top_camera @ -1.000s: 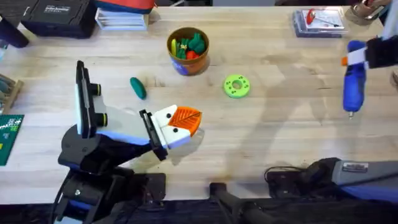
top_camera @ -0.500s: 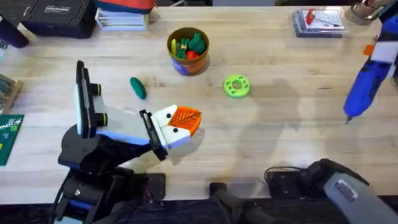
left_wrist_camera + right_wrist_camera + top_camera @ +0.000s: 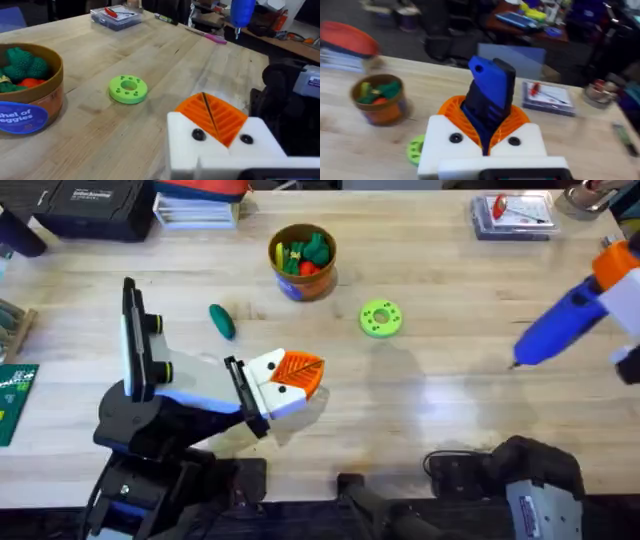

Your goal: Pick up the gripper from the table and insert it into the empty holder that is missing its gripper. Then pick up a screw, insert it into the mounting hole, and use the screwdriver to tighten it. Finally, clean up the table by picking up the vegetable and placing it into the bucket.

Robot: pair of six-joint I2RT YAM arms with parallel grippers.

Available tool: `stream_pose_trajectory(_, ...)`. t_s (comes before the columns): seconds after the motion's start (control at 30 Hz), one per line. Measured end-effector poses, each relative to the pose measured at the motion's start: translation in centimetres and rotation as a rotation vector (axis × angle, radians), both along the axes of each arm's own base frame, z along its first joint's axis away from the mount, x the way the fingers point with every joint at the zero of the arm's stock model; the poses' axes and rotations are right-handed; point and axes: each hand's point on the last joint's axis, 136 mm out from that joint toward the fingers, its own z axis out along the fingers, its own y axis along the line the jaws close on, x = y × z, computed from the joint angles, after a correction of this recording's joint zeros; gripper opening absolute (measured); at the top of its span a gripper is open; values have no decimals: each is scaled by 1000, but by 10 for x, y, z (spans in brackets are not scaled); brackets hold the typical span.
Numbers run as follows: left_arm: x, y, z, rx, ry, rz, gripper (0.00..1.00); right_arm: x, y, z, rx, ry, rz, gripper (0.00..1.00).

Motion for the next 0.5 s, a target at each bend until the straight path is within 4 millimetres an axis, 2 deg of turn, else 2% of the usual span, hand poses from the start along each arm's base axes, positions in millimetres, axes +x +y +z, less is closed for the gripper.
stream_pose_trajectory(0.27,0,0,0,0,1,0,4,2,35,1,180,-46,210,25)
stream_pose_trajectory(0.5,0,0,-1,1,3,0,4,0,52,20,226,-115,325,25)
